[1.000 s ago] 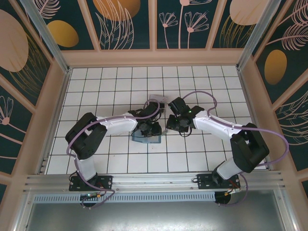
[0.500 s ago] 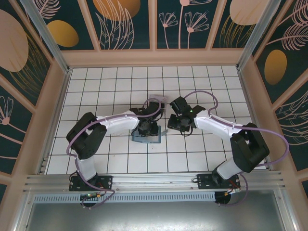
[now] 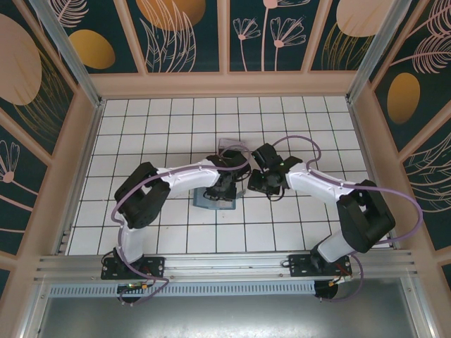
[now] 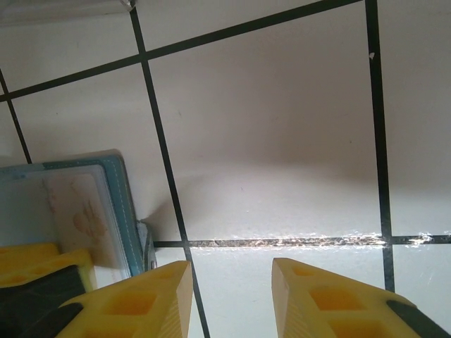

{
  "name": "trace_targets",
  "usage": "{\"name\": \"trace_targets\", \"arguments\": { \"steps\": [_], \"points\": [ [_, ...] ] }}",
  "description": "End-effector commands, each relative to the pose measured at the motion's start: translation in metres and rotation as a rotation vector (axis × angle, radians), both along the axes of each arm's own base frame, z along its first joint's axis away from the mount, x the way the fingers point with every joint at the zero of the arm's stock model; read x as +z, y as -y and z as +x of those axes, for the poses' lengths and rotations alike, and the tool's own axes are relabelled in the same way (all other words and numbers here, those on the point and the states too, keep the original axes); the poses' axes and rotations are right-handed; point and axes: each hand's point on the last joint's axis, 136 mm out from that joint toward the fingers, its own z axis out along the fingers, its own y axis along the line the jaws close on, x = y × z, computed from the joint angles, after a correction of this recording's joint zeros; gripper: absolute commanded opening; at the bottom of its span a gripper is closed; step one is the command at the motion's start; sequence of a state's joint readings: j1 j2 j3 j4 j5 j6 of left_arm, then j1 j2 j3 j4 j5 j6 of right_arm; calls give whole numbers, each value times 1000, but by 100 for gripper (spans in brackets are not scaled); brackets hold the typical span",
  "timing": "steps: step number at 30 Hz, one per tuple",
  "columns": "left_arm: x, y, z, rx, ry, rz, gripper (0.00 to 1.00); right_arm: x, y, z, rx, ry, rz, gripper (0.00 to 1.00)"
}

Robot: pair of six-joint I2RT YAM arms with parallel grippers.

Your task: Take the credit cards out of the card holder

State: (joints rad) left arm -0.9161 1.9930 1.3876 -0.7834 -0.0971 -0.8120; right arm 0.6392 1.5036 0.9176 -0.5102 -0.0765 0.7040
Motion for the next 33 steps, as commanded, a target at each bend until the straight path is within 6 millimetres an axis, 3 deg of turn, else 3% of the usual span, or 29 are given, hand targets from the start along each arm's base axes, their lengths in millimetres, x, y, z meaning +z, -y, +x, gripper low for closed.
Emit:
{"name": "trace_targets", "arguments": {
  "steps": [1, 24, 33],
  "points": [
    [-2, -28, -7, -36, -10, 198, 34, 5, 2, 2, 13, 30, 15, 36],
    [23, -56, 8, -42, 88, 407, 42, 4, 1, 5, 9, 25, 39, 36],
    [49, -68, 21, -27, 173, 440, 42, 9, -7, 5, 10, 22, 82, 36]
  ]
}}
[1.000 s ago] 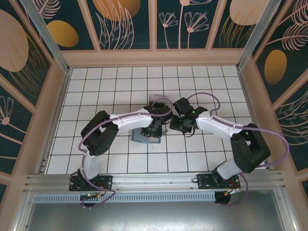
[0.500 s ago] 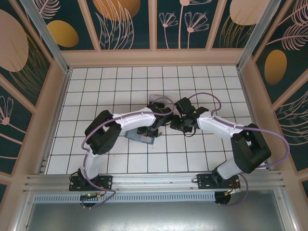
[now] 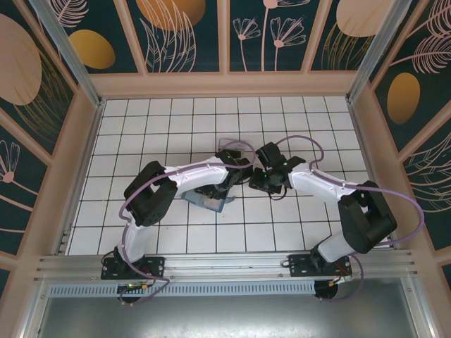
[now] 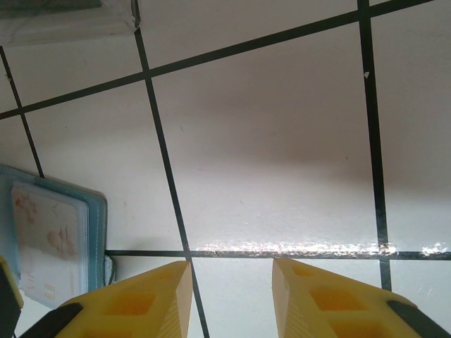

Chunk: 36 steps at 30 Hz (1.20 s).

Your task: Take the credit cards out of the card holder

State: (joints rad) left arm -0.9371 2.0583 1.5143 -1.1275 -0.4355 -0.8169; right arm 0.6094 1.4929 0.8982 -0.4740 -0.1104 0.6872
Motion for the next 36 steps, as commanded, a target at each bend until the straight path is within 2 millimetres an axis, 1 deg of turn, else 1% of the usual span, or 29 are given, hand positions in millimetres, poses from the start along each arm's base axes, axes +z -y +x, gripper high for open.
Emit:
{"name": "trace_targets", "arguments": {
  "steps": [1, 5, 8, 11, 12, 17, 22, 24, 28, 30, 32, 36],
  "points": [
    [24, -5, 10, -11, 71, 14, 43, 9, -13, -1, 17, 12, 61, 36],
    [22, -16, 12, -2, 66, 21, 43, 12, -29, -4, 41, 7, 119, 37],
    [22, -26, 14, 11, 69, 13, 43, 14, -46, -7, 70, 1, 156, 38],
    [20, -33, 16, 24, 61, -22, 43, 15, -59, -9, 90, -3, 172, 41],
    [18, -33, 16, 25, 55, -51, 43, 16, -64, -10, 96, -4, 181, 42],
    [7, -41, 16, 47, 25, -135, 43, 9, -82, -15, 124, -32, 199, 44],
    [-6, -55, 19, 58, 9, -147, 43, 0, -97, -22, 153, -67, 216, 44],
    [-10, -58, 20, 64, 3, -157, 44, -5, -99, -23, 154, -80, 207, 43],
    [-16, -64, 24, 70, 3, -166, 43, -15, -97, -28, 150, -107, 190, 36],
    [-18, -68, 24, 70, 0, -162, 43, -18, -96, -31, 146, -118, 187, 29],
    [-21, -73, 24, 79, -5, -153, 42, -21, -93, -32, 146, -123, 175, 20],
    [-27, -73, 20, 78, -26, -164, 39, -22, -84, -30, 144, -112, 130, 5]
  ]
}}
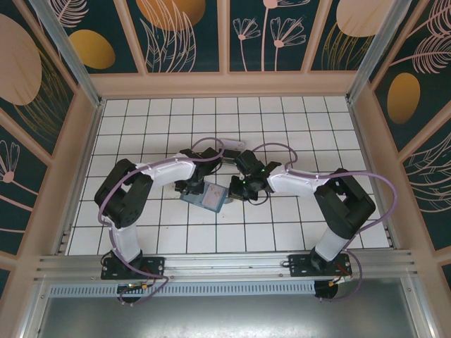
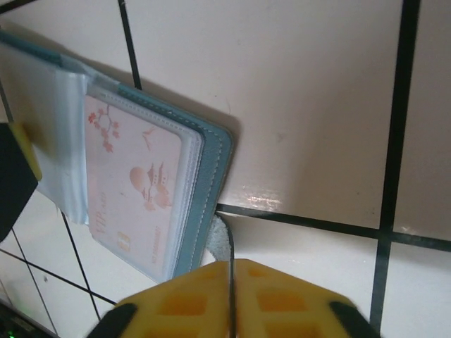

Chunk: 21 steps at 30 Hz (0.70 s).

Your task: Take the credit cards out of the card holder

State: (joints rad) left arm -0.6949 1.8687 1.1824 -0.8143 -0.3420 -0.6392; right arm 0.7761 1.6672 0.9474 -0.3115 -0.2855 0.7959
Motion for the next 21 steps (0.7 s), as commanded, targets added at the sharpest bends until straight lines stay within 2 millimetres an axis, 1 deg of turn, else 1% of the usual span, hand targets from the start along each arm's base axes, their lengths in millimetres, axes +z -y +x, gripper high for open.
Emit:
{"name": "trace_targets", "arguments": {
  "steps": [1, 2, 6, 11, 14, 15, 18, 20, 21],
  "points": [
    [-5, -1, -5, -17, -29, -20, 38, -2, 8, 2, 1, 11, -47, 2],
    [-7, -1, -7, -22, -39, -23, 37, -2, 10, 3, -1, 14, -55, 0],
    [-8, -1, -16, -32, -70, -43, 34, -4, 22, 8, -14, 18, -71, 0],
    [-4, 15, -33, -41, -102, -185, 33, -5, 37, 19, -28, 30, -95, 0],
    [-2, 25, -44, -28, -126, -281, 33, -3, 44, 31, -28, 43, -129, 0],
    [3, 30, -45, -28, -114, -320, 33, -3, 46, 34, -27, 47, -142, 0],
    [11, 39, -47, -17, -106, -389, 33, -1, 45, 40, -20, 50, -152, 0],
    [18, 38, -43, -7, -83, -382, 33, 0, 42, 41, -18, 50, -147, 7],
    [21, 37, -40, -4, -71, -376, 33, 1, 41, 40, -15, 50, -147, 8]
  ]
}}
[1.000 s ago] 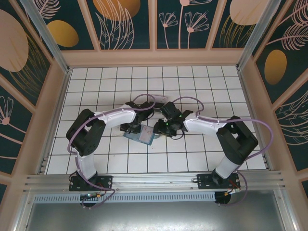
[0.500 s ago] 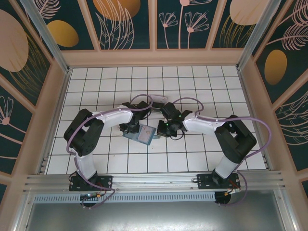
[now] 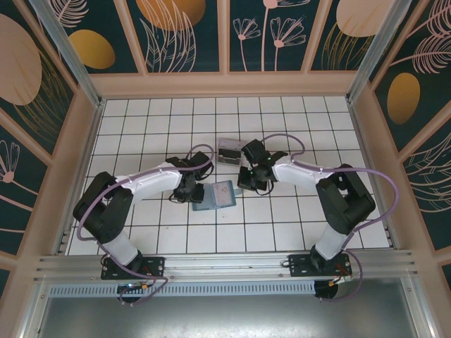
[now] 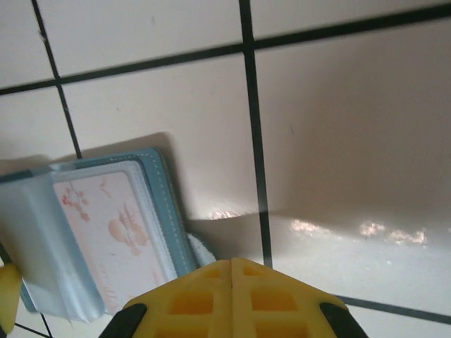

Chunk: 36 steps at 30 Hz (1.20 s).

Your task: Take the credit cards out of the card holder

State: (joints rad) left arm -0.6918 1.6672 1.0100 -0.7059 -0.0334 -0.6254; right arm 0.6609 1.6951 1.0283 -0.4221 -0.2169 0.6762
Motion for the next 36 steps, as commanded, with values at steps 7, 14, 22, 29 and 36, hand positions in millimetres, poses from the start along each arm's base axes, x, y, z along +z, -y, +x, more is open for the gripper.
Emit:
{"name": "trace_targets", "arguments": {
  "steps": [7, 14, 22, 29, 36],
  "points": [
    [46, 19, 25, 39, 94, -85, 33, 14, 6, -1, 8, 27, -55, 22],
    [68, 44, 40, 35, 121, -185, 33, 29, 9, 0, -8, 54, -50, 27],
    [57, 92, 44, 36, 56, -402, 29, 46, 12, 2, -43, 86, -43, 28],
    [23, 98, 33, 77, -15, -453, 26, 70, -9, -1, -35, 109, 62, 31],
    [6, 87, 25, 104, -21, -423, 24, 58, -42, -5, 38, 57, 146, 30]
  ]
}}
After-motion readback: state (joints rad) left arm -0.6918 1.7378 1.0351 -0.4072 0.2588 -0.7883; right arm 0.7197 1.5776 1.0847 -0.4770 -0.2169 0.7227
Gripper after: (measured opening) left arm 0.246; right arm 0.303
